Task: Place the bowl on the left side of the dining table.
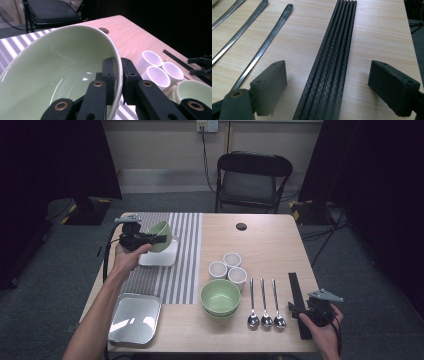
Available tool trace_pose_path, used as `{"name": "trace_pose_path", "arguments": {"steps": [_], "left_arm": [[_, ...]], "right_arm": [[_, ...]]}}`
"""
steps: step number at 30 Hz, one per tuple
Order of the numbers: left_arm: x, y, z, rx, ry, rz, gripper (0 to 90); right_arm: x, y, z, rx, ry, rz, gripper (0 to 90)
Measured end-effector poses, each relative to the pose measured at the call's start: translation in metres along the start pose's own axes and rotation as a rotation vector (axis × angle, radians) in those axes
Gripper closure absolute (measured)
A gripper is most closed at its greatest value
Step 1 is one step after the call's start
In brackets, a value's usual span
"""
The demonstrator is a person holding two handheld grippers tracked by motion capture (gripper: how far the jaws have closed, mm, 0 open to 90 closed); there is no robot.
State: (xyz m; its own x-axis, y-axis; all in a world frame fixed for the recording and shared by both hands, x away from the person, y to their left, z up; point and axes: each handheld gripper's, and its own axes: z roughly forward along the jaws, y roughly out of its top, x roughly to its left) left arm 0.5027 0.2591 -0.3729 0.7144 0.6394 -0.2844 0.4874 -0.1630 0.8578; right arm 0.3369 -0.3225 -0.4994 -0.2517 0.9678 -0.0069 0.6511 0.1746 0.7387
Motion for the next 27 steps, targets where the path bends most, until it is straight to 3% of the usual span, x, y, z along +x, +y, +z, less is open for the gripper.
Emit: {"name": "trace_pose_path", "arguments": {"steps": [8, 10, 25, 27], "left_arm": [[0.010, 0.015, 0.005, 0.000, 0.036, -0.009, 82.7], [0.015, 0.019, 0.009, -0.001, 0.068, -0.015, 82.7], [0.045, -0.009, 0.022, 0.045, 0.182, -0.063, 82.7], [0.048, -0.009, 0.022, 0.063, 0.182, -0.062, 82.8]], "right_arm": [[0.000, 0.000, 0.000, 0.001, -0.001, -0.002, 14.2], [0.000, 0.000, 0.000, 0.001, -0.001, -0.002, 14.2], [0.000, 0.000, 0.000, 0.001, -0.001, -0.002, 14.2], [0.000, 0.000, 0.000, 0.001, -0.001, -0.002, 14.2]]}}
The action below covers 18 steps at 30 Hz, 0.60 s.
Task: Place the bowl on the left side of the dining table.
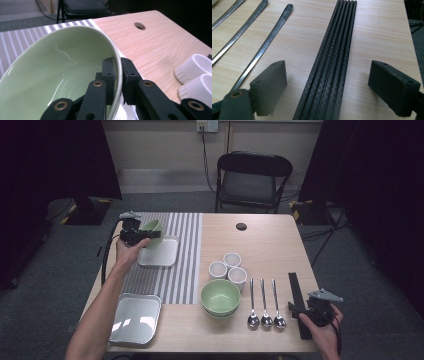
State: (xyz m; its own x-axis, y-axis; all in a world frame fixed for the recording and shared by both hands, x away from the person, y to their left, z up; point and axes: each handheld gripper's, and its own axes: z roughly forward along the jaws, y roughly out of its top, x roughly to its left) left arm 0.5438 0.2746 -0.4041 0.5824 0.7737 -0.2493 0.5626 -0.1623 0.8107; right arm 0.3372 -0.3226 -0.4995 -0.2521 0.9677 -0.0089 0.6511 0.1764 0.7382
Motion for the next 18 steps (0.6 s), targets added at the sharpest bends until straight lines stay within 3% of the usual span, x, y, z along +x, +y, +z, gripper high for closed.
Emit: {"name": "trace_pose_path", "arguments": {"steps": [7, 12, 17, 18], "left_arm": [[0.006, -0.005, 0.004, 0.018, 0.028, -0.006, 82.7], [0.003, -0.011, 0.014, 0.030, 0.026, -0.001, 82.8], [0.005, -0.022, 0.023, 0.041, 0.002, -0.023, 82.6], [0.003, -0.022, 0.024, 0.051, 0.007, -0.008, 83.0]], "right_arm": [[0.000, 0.000, 0.000, 0.000, 0.001, -0.001, 14.1], [0.000, 0.000, 0.000, 0.000, 0.001, -0.001, 14.1], [0.000, 0.000, 0.000, 0.000, 0.001, -0.001, 14.1], [0.000, 0.000, 0.000, 0.000, 0.001, -0.001, 14.1]]}}
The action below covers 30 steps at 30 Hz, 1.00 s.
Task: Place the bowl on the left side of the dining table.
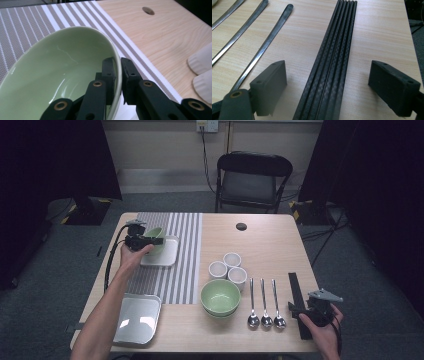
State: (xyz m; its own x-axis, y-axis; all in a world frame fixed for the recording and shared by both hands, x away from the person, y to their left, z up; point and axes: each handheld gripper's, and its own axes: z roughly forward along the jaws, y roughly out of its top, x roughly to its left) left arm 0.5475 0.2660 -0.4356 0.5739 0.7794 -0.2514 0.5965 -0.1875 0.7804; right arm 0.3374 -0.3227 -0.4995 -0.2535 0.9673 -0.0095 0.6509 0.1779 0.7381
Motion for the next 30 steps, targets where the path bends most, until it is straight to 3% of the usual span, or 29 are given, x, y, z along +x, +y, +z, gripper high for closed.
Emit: {"name": "trace_pose_path", "arguments": {"steps": [4, 7, 12, 18, 25, 30], "left_arm": [[-0.004, -0.001, 0.004, 0.019, -0.004, 0.004, 83.2], [-0.009, -0.002, 0.008, 0.040, -0.005, 0.029, 83.0], [-0.014, -0.007, 0.013, 0.085, -0.034, 0.043, 81.3], [-0.018, -0.016, 0.015, 0.102, -0.043, 0.066, 78.4], [-0.020, -0.018, 0.022, 0.121, -0.054, 0.065, 74.5], [-0.017, -0.016, 0.013, 0.118, -0.043, 0.066, 60.5]], "right_arm": [[0.000, 0.000, 0.000, 0.000, 0.000, 0.001, 14.1], [0.000, 0.000, 0.000, 0.000, 0.002, -0.001, 14.1], [0.000, 0.000, 0.000, 0.000, 0.005, 0.000, 14.1], [0.000, 0.000, 0.000, 0.001, 0.005, -0.002, 14.1], [0.000, 0.000, 0.000, 0.001, 0.005, -0.001, 14.1], [0.000, 0.000, 0.000, 0.000, 0.006, -0.001, 14.1]]}}
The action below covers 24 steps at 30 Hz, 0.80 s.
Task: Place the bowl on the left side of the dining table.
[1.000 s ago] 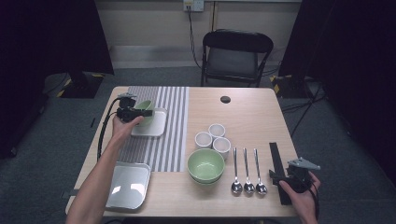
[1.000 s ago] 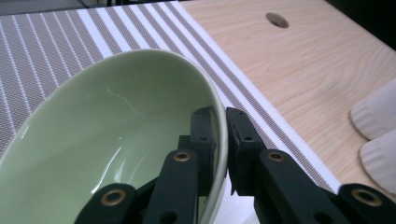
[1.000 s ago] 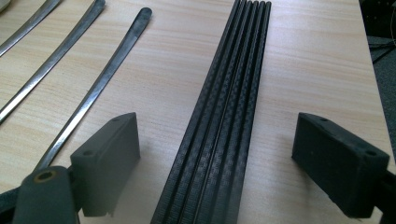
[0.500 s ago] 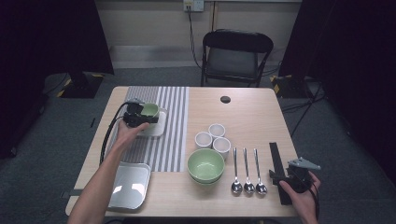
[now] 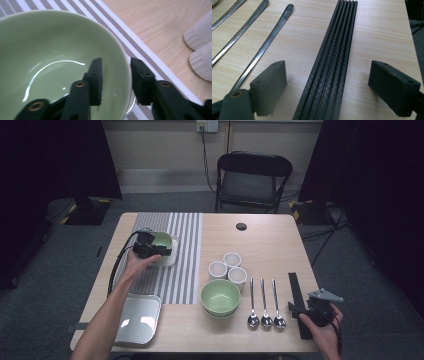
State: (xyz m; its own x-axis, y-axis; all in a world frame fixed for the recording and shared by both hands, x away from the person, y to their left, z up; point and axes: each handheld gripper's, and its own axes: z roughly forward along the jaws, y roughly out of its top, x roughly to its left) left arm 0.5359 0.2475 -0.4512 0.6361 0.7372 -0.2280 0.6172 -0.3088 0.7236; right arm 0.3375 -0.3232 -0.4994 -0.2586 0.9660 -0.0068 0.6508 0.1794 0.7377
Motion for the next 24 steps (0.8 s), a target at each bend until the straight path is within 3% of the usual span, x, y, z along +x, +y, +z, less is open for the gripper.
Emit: {"name": "trace_pose_path", "arguments": {"steps": [4, 9, 11, 12, 14, 15, 16, 20, 24], "left_arm": [[-0.001, -0.002, -0.011, 0.010, -0.021, 0.013, 52.7], [0.001, -0.009, -0.025, -0.023, 0.002, 0.030, 52.0], [0.003, -0.012, -0.028, -0.002, 0.000, 0.040, 53.5], [0.004, -0.014, -0.029, 0.007, 0.004, 0.064, 55.5], [0.005, -0.015, -0.032, -0.006, 0.015, 0.069, 59.2], [0.006, -0.015, -0.034, -0.018, 0.000, 0.070, 61.2], [0.005, -0.014, -0.034, -0.017, -0.008, 0.080, 66.4], [0.001, -0.012, -0.029, -0.012, -0.001, 0.113, 71.8], [0.001, -0.011, -0.025, -0.026, -0.001, 0.100, 76.1]], "right_arm": [[0.000, 0.000, 0.000, 0.000, 0.000, 0.000, 14.1], [0.000, 0.000, 0.000, 0.000, 0.000, 0.000, 14.1], [0.000, 0.000, 0.000, 0.000, 0.000, 0.000, 14.1], [0.000, 0.000, 0.000, 0.000, 0.000, 0.000, 14.1], [0.000, 0.000, 0.000, 0.000, -0.001, 0.000, 14.1], [0.000, 0.000, 0.000, 0.000, -0.001, -0.001, 14.1], [0.000, 0.000, 0.000, 0.000, -0.001, -0.001, 14.1], [0.000, 0.000, 0.000, 0.001, -0.001, -0.001, 14.1], [0.000, 0.000, 0.000, 0.000, -0.001, -0.001, 14.1]]}}
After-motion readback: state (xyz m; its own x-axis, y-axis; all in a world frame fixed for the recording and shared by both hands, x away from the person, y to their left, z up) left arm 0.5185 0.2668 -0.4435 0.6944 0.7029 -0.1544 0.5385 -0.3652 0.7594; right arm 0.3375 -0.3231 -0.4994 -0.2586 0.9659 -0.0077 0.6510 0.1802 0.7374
